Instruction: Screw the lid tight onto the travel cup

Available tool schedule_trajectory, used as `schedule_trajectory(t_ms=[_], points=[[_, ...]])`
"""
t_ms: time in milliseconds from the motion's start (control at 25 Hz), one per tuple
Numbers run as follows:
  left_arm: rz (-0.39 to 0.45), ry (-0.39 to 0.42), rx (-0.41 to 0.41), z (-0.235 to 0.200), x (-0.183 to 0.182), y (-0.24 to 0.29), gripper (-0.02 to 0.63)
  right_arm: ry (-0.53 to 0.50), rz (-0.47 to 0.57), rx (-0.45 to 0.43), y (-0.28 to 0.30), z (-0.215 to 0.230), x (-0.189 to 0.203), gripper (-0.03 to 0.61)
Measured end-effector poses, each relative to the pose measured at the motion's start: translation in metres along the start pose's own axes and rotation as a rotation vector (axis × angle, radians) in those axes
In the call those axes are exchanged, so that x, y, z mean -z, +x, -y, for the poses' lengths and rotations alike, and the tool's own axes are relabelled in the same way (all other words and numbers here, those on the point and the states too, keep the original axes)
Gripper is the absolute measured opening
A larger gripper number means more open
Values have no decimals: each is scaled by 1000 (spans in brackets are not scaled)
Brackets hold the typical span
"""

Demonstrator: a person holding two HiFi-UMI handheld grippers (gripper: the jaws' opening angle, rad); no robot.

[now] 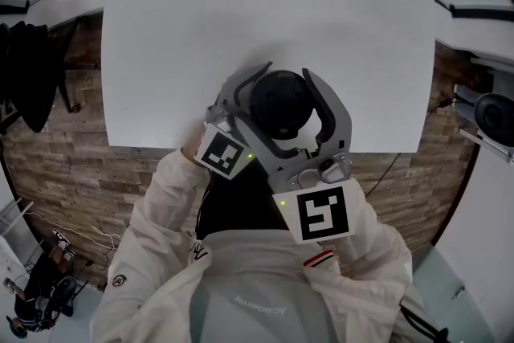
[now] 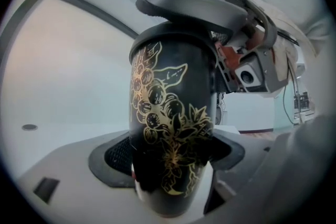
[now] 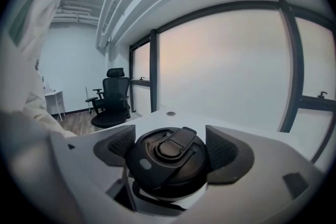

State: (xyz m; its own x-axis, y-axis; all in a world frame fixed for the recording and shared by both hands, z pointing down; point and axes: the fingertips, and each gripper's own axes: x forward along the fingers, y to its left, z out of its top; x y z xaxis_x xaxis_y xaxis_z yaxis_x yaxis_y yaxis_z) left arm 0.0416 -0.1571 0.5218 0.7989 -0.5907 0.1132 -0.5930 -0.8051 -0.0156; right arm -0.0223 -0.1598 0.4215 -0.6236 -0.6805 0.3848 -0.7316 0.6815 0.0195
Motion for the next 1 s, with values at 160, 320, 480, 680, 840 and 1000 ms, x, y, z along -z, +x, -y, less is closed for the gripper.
schedule_trajectory(t_ms=[160,320,480,680,840,1000], points=[[4,4,20,-2,0,-2,400,65,81,-42,-7,-3,-5,433],[8,20,112,3,-1,-2,400,98,163,-331,-27,-3,-14,434],[10,28,255,9,1,-6,400,-28,149,-652,-35,-8,1,435],[-16,26,391,16,5,-10,400,-35,210,-845,-30,-19,-1,436],[-27,34,422,19,5,-9,400,-69,228,-849,-24,-24,0,436],[-30,28,391,18,5,-10,400,-44,268,-784,-23,-24,-3,435]])
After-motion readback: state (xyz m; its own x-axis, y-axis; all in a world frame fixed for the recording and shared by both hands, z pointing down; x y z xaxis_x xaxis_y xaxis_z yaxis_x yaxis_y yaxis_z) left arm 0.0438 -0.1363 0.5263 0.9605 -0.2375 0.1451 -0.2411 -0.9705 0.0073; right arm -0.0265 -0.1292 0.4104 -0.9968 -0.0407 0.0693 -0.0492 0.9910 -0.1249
